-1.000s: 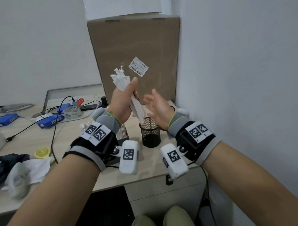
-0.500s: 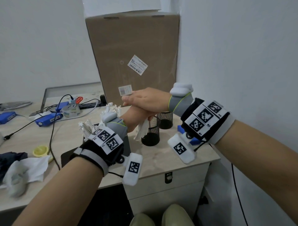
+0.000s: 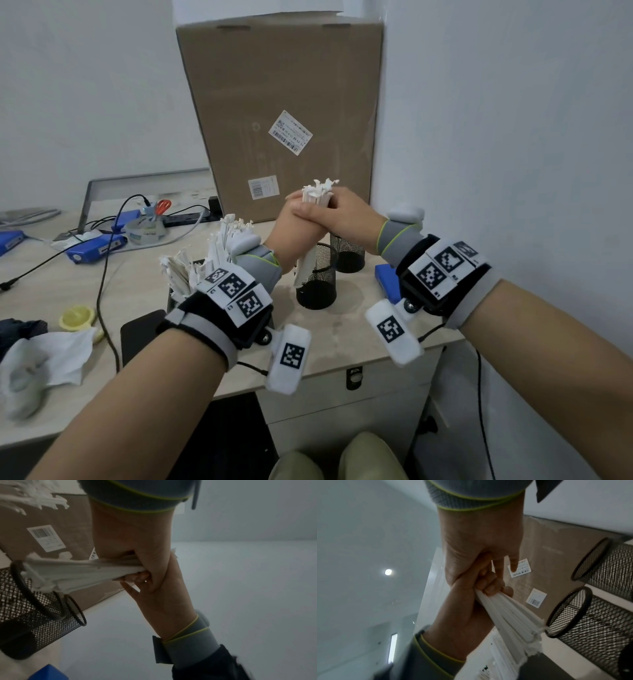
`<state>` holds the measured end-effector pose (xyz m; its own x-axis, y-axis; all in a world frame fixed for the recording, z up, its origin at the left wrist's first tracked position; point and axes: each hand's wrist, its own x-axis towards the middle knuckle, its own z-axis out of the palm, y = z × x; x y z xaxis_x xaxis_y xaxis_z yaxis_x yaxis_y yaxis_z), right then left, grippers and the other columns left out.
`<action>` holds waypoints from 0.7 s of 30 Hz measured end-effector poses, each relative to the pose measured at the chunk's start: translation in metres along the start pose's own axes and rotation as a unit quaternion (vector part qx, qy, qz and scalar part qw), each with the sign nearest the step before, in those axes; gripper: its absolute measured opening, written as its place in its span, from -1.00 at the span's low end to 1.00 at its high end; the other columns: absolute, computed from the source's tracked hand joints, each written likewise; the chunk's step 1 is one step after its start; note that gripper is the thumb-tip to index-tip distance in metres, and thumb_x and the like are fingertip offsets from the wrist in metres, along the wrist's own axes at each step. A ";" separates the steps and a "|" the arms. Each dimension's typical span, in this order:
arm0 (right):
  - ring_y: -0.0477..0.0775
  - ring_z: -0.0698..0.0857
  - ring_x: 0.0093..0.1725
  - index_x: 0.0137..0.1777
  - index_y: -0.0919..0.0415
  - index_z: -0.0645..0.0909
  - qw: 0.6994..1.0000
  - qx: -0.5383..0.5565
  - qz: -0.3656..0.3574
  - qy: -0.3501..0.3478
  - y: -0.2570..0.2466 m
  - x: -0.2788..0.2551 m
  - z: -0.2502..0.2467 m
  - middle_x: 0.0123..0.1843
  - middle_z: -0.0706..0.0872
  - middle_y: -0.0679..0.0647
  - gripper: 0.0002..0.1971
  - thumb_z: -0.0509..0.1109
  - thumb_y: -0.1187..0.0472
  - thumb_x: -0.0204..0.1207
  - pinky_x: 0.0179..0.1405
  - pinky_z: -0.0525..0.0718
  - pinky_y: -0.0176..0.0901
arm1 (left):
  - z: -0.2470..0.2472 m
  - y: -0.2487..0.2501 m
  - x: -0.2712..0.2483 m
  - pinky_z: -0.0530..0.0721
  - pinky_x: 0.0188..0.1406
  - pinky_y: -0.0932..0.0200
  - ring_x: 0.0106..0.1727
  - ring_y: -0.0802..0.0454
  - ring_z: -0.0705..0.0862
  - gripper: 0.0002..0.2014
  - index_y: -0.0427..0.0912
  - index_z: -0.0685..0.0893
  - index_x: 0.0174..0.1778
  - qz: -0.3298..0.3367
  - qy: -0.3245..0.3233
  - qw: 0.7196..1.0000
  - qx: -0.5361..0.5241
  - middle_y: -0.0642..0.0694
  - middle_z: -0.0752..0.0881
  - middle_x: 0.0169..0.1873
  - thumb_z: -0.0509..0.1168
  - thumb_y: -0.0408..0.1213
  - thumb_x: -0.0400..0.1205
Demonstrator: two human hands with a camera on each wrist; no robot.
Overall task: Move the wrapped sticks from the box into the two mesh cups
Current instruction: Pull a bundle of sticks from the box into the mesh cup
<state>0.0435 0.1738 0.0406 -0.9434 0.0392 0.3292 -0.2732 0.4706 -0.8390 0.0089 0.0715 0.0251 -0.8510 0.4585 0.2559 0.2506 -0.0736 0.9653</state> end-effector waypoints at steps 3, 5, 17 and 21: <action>0.04 0.77 0.09 0.12 0.13 0.75 0.998 -0.034 -0.047 0.031 0.008 0.002 0.005 0.03 0.82 0.10 -0.53 0.31 -0.19 0.41 0.16 0.70 0.02 | -0.001 0.006 0.000 0.61 -0.42 0.55 -0.39 0.52 0.68 -0.52 0.07 0.44 0.20 -0.019 -0.017 0.999 0.025 0.10 0.63 -0.13 0.31 -0.59 0.56; 0.03 0.75 0.14 0.11 0.15 0.76 0.996 -0.011 -0.073 0.049 0.010 0.001 0.006 0.08 0.81 0.11 -0.66 0.28 0.00 0.53 0.13 0.68 -0.19 | -0.007 -0.011 0.006 0.57 -0.38 0.62 -0.36 0.57 0.67 -0.57 0.19 0.49 0.08 0.003 -0.004 1.000 0.030 0.22 0.67 -0.18 0.40 -0.45 0.54; -0.01 0.73 0.18 -0.36 0.11 0.53 0.955 0.201 0.006 0.219 0.040 0.030 0.005 0.11 0.80 0.06 -0.70 0.22 0.20 0.63 0.24 0.58 -0.18 | -0.022 -0.027 0.010 0.52 0.12 0.19 0.40 0.03 0.50 -0.39 -0.13 0.37 0.47 -0.061 -0.018 0.973 0.224 -0.11 0.51 0.42 0.44 -0.22 0.52; -0.02 0.70 0.19 -0.40 0.06 0.53 0.952 0.184 0.041 0.242 0.056 0.037 0.002 0.07 0.80 0.00 -0.69 0.25 0.17 0.61 0.11 0.52 -0.27 | -0.030 -0.030 0.009 0.38 0.18 0.23 0.53 -0.05 0.37 -0.19 -0.19 0.18 0.61 -0.090 -0.024 0.942 0.322 -0.14 0.31 0.58 0.46 -0.21 0.51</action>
<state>-0.0072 0.1999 0.0046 -0.7915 0.5065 0.3420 -0.3329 0.1120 -0.9363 -0.0202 0.0508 0.0001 -0.8887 0.4525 0.0737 0.3454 0.5552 0.7566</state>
